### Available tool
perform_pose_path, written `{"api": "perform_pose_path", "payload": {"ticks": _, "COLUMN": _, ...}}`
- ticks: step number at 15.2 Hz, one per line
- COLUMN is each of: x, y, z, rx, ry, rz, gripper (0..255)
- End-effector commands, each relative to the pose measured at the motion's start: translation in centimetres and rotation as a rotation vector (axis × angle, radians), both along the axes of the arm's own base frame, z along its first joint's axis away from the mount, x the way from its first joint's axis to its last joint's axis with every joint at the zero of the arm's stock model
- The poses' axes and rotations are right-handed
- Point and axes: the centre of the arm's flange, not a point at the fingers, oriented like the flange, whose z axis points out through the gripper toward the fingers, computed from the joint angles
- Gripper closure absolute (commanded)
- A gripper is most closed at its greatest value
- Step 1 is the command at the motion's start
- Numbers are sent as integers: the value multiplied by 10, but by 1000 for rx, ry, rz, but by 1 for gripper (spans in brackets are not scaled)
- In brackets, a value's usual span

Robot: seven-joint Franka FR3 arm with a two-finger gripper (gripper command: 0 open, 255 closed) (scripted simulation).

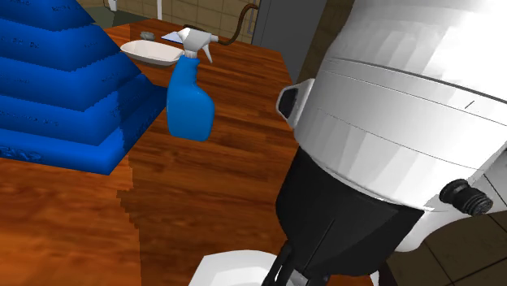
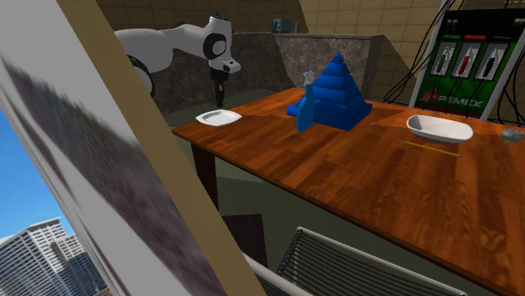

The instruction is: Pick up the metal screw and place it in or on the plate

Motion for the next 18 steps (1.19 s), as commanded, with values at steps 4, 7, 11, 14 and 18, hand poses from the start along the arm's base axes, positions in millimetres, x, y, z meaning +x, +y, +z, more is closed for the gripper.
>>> {"api": "perform_pose_path", "payload": {"ticks": 4, "x": 0, "y": 1, "z": -26, "rx": 0, "ry": 0, "rz": 0, "gripper": 255}}
{"api": "perform_pose_path", "payload": {"ticks": 7, "x": 0, "y": 1, "z": -42, "rx": 0, "ry": 0, "rz": 0, "gripper": 255}}
{"api": "perform_pose_path", "payload": {"ticks": 11, "x": 0, "y": 1, "z": -42, "rx": 0, "ry": 0, "rz": 0, "gripper": 255}}
{"api": "perform_pose_path", "payload": {"ticks": 14, "x": 0, "y": 1, "z": -42, "rx": 0, "ry": 0, "rz": 0, "gripper": 255}}
{"api": "perform_pose_path", "payload": {"ticks": 18, "x": 0, "y": 1, "z": -42, "rx": 0, "ry": 0, "rz": 0, "gripper": 0}}
